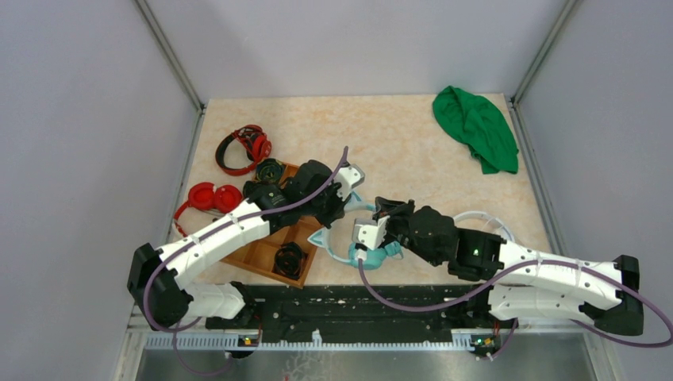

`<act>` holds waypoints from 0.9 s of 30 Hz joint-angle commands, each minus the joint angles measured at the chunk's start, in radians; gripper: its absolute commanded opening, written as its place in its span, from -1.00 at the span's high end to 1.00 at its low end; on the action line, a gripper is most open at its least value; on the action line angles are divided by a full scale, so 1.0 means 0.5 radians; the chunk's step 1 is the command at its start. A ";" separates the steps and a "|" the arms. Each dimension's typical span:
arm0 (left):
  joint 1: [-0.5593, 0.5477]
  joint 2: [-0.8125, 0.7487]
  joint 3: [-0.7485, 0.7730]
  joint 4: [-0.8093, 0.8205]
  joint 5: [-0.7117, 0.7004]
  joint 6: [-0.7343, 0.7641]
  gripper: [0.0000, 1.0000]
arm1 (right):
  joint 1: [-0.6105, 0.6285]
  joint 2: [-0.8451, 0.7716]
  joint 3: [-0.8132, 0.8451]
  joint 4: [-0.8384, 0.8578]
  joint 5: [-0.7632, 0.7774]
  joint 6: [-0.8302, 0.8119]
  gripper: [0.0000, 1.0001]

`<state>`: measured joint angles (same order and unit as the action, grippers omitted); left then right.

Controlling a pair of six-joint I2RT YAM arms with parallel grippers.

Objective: Wrap the headphones

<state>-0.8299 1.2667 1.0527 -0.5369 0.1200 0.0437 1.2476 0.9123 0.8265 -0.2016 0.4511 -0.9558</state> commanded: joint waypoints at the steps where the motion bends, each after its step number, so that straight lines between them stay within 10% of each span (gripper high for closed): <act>1: -0.040 -0.071 0.025 -0.079 0.153 0.118 1.00 | -0.007 -0.067 0.065 0.220 0.185 -0.119 1.00; 27: -0.049 -0.159 0.039 -0.060 0.109 0.119 1.00 | -0.038 -0.192 -0.093 0.065 0.221 0.044 0.91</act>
<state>-0.8406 1.2320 1.0527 -0.5522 0.1375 0.0772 1.2453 0.8482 0.7441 -0.1600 0.5179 -1.0164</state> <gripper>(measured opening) 0.051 0.036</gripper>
